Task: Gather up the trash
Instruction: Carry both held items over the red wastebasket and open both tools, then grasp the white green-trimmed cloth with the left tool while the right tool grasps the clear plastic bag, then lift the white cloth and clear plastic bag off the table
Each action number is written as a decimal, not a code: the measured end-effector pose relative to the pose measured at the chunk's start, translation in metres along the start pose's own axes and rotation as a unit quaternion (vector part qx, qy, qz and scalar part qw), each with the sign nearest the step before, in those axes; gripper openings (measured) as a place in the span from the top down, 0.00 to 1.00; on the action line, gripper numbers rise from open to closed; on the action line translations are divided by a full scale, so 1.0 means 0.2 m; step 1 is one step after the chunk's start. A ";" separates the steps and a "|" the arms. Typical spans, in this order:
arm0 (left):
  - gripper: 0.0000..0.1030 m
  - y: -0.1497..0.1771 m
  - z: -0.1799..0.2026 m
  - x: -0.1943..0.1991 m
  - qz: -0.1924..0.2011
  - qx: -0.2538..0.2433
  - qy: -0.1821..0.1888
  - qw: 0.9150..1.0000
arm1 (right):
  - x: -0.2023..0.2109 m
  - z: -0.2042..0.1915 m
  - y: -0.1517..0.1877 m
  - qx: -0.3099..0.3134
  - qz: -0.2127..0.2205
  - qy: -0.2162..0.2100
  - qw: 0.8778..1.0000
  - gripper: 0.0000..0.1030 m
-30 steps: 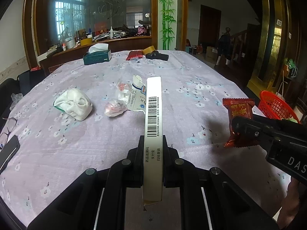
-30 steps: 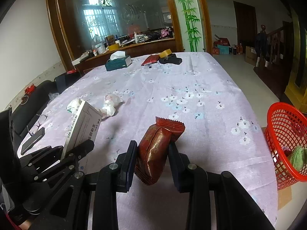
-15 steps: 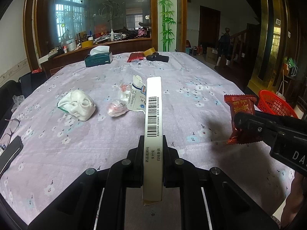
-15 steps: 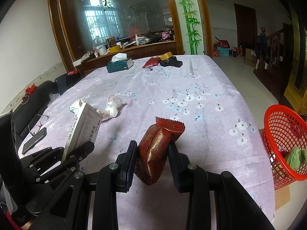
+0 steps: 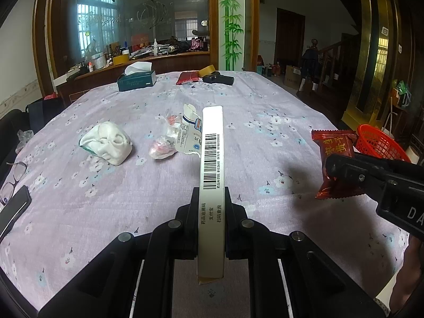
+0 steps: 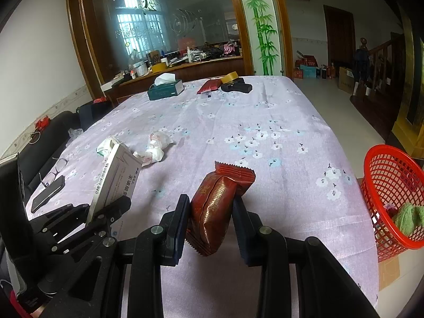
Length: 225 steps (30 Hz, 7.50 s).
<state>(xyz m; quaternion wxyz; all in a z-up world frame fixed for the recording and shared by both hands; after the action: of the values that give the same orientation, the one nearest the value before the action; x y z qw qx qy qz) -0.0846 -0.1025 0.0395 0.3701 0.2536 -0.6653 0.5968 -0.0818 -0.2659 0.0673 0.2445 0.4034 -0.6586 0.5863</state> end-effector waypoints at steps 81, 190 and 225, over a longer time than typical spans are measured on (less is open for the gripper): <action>0.50 -0.46 1.12 -0.08 -0.060 -0.129 0.230 0.963 | 0.53 1.28 0.02 -0.231 0.085 0.077 0.966 0.51; 0.69 -0.12 0.00 -0.01 -0.012 0.022 -0.018 1.000 | 0.04 0.04 -0.03 0.007 0.004 0.002 1.000 0.67; 0.69 -0.08 -0.02 0.02 -0.007 0.022 -0.029 0.999 | 0.04 0.00 -0.02 0.009 -0.001 -0.001 1.000 0.67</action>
<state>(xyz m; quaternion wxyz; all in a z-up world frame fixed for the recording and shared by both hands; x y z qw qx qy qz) -0.0731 -0.1002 0.0527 0.3488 0.2832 -0.6608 0.6012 -0.0836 -0.2684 0.0761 0.2412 0.4067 -0.6529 0.5917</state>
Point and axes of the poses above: each gripper's, at about its wrist camera, not at the fingertips, and x roughly against the way its jaws point, z to its right, y to its underside, the point moved 1 cm from there along -x, roughly the way its jaws point, and after that the axes turned 14 degrees about -z, right-handed, at the moved point
